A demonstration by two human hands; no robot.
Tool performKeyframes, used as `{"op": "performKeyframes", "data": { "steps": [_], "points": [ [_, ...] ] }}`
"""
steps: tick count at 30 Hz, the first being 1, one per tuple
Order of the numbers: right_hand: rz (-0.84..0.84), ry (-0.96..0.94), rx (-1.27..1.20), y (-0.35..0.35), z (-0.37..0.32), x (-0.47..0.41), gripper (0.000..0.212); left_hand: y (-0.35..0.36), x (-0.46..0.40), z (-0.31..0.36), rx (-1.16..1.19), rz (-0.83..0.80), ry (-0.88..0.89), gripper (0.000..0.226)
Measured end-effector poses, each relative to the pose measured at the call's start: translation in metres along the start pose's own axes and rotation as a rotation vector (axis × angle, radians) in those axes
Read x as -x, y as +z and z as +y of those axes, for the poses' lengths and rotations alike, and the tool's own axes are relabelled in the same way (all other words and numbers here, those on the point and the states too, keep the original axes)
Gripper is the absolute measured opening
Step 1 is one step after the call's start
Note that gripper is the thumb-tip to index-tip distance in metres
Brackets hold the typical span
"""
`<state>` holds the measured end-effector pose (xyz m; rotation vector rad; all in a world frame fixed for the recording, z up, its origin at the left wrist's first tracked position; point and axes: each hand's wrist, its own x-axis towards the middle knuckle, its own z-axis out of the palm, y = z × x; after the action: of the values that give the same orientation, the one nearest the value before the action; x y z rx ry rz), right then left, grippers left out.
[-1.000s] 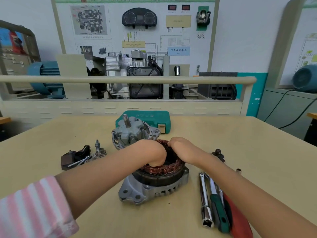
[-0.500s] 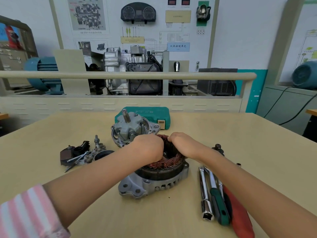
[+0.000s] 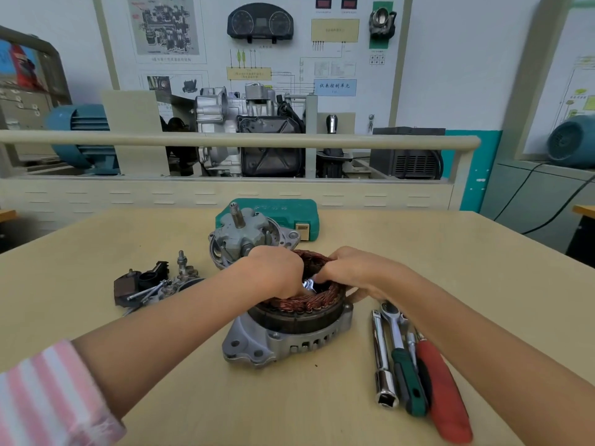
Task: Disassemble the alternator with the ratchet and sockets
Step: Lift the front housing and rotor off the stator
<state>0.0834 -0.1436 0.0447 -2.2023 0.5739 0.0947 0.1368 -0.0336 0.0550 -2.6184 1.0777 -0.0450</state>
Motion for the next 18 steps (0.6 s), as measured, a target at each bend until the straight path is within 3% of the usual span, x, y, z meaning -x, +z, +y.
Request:
{"op": "performKeyframes", "data": {
  "steps": [4,18],
  "points": [
    [0.087,-0.013,0.174,-0.001,-0.014,-0.001,0.027,0.000,0.000,-0.002,0.016,-0.005,-0.006,0.047],
    [-0.111,0.093,0.191,-0.010,-0.031,0.005,0.031,0.003,-0.005,-0.009,0.027,0.046,0.032,0.050]
  ]
}}
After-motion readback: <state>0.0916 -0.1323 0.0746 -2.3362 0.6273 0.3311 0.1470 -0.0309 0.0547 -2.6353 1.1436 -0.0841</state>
